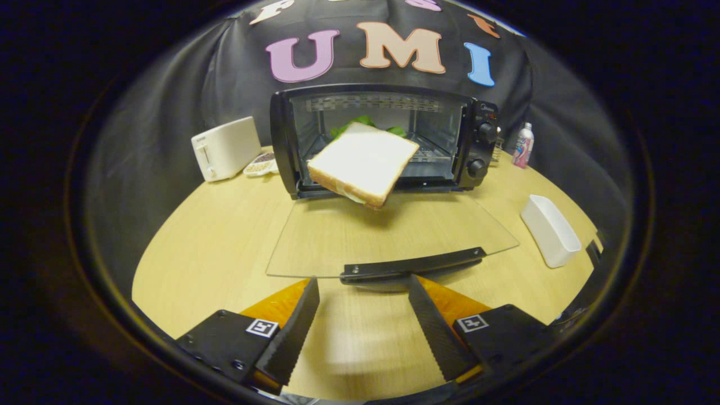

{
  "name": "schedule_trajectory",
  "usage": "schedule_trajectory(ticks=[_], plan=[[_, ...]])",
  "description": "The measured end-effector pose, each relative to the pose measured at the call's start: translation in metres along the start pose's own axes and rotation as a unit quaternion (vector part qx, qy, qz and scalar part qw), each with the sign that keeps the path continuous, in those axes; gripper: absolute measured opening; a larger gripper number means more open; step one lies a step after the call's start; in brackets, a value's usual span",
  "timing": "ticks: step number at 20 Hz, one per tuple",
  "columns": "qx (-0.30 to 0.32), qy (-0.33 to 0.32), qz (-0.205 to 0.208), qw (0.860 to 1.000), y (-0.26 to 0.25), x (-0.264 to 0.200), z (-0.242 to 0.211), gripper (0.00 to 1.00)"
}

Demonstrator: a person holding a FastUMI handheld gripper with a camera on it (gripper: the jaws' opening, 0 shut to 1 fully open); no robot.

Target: Open the toaster oven, put the food inside, and close the toaster oven door.

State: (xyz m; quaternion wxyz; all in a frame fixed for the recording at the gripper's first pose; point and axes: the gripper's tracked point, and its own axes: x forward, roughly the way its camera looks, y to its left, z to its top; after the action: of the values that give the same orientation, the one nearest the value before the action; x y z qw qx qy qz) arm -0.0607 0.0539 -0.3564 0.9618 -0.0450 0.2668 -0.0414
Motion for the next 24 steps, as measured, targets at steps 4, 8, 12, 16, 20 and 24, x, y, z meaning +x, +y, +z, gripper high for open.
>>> schedule_trajectory(ticks=[4,8,12,16,20,24], plan=[[0.002,0.000,-0.009,1.000,-0.001,0.001,0.004,0.98],[-0.008,-0.016,-0.015,1.000,-0.002,-0.007,0.020,0.98],[0.001,-0.038,-0.017,0.999,-0.003,-0.019,0.046,0.97],[0.005,-0.086,-0.011,0.996,-0.005,-0.029,0.085,0.97],[0.018,-0.139,0.002,0.990,-0.005,-0.036,0.124,0.97],[0.031,-0.178,0.007,0.983,-0.015,-0.030,0.160,0.97]])
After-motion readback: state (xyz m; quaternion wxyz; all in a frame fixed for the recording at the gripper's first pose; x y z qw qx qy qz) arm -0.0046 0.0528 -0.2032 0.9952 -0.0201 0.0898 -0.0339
